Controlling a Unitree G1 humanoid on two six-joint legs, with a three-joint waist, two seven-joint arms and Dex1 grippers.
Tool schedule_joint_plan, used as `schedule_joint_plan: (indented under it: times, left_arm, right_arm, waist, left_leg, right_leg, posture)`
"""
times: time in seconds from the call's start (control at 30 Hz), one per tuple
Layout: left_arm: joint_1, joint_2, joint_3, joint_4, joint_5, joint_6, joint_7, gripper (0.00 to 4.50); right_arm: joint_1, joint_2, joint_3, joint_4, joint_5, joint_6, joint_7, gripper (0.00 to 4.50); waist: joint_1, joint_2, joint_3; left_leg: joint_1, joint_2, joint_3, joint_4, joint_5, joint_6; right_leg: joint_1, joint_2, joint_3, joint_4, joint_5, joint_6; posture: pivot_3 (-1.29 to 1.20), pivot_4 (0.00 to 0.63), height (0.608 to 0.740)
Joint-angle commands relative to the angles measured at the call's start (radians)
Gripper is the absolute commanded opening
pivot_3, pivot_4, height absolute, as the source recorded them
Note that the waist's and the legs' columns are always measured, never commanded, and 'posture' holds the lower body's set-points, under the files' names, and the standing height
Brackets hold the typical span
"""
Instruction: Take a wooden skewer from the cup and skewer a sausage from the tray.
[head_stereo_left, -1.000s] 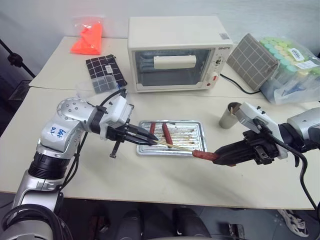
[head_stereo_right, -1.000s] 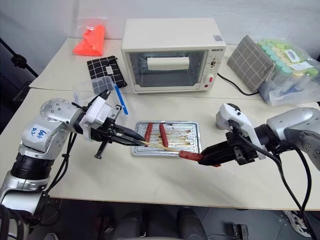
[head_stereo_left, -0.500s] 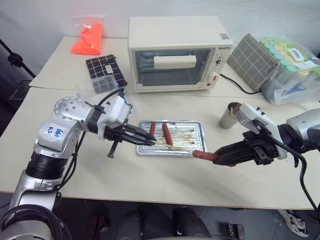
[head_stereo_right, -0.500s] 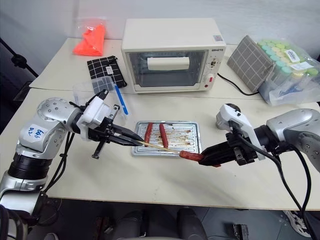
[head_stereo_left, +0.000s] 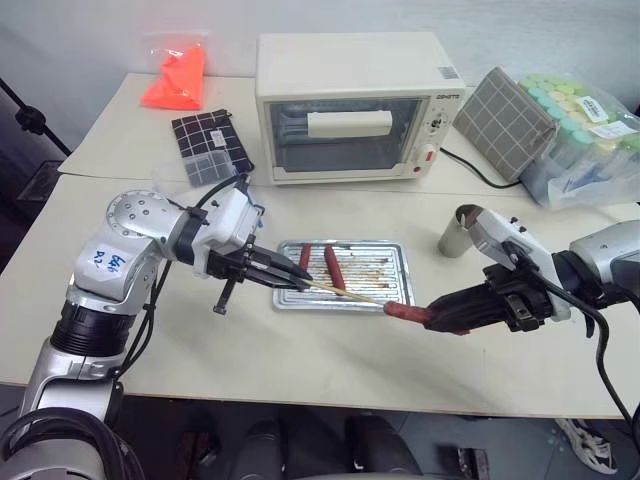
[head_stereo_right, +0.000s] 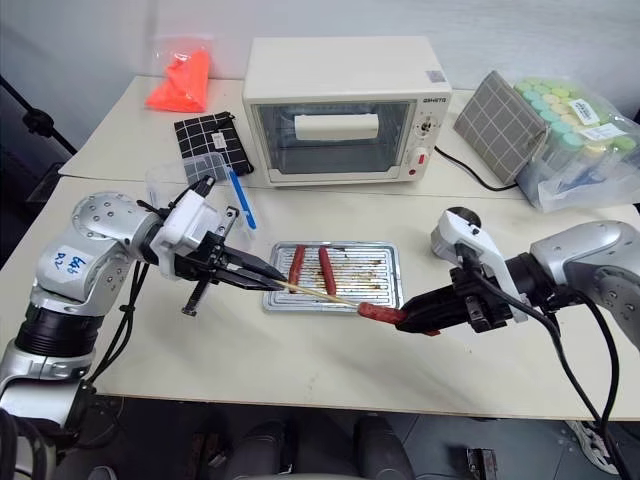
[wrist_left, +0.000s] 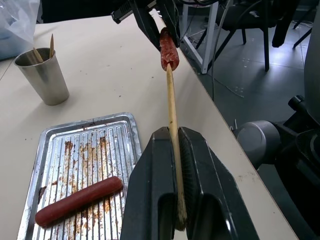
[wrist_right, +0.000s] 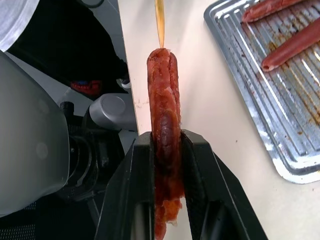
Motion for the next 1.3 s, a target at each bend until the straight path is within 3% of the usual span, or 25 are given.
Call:
schedule_joint_plan:
  times: [0.03,0.9,1.3]
  left_arm:
    - [-0.023,-0.003,0.015,-0.013,-0.009,-0.007,0.0,0.0]
    - [-0.081,-0.161,-0.051,0.03,0.035,-0.038,0.034,0.0]
    - [-0.043,-0.143,-0.034,-0.005,0.024,-0.023,0.022,0.0]
  right_arm:
    - [-0.006,-0.007,-0.019,-0.012,0.005,-0.003,0.0,0.7]
    - [-0.156,0.105,-0.056,-0.029,0.208,0.179,-0.156,0.7]
    - [-0.16,0.109,-0.045,0.002,0.183,0.192,-0.177,0.7]
  waist:
    - [0.0,0.0,0.0]
    - [0.0,0.0,0.0]
    - [0.0,0.0,0.0]
  left_leg:
    - [0.0,0.0,0.0,0.0,0.0,0.0]
    - [0.0,0.0,0.0,0.001,0.0,0.0]
    - [0.0,0.0,0.0,0.001,0.0,0.0]
  right_leg:
    - [0.0,0.0,0.0,0.0,0.0,0.0]
    - [0.0,0.0,0.0,0.003,0.0,0.0]
    - [0.0,0.0,0.0,0.005,0.0,0.0]
  posture:
    - [0.0,0.15,0.74]
    - [0.0,0.15,0.74]
    - [0.0,0.15,0.74]
